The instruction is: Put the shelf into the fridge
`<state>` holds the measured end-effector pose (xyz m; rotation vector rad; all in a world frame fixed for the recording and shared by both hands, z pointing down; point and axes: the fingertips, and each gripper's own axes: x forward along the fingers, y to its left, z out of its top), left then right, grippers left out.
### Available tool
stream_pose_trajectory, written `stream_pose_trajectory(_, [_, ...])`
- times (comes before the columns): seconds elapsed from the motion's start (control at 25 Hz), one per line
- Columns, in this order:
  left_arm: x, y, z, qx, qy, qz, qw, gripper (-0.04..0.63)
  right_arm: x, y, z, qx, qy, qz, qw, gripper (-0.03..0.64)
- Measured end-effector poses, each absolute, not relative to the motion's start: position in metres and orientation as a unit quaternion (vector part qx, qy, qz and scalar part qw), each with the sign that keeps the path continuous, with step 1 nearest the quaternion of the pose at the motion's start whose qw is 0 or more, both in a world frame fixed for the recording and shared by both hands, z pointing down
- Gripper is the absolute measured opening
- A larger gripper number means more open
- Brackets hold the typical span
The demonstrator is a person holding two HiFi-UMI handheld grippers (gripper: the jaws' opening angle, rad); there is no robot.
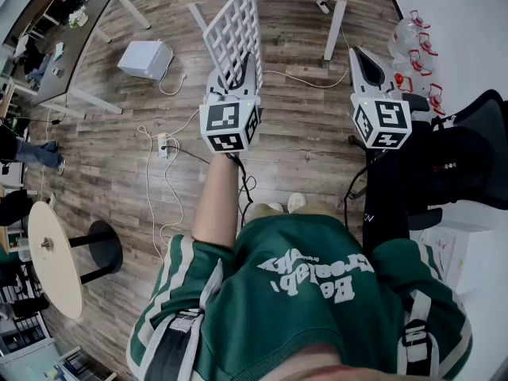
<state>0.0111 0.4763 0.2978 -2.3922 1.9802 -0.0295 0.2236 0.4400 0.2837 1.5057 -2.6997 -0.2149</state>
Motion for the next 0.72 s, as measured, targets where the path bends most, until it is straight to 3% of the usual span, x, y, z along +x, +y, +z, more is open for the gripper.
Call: stream_pose_trajectory(0.72, [0.03, 0.463, 0.299, -0.767, 0.642, -0.002, 0.021, 0.046, 0.244, 0.425, 0.295, 0.468, -0.881, -0.063, -0.003, 0.003])
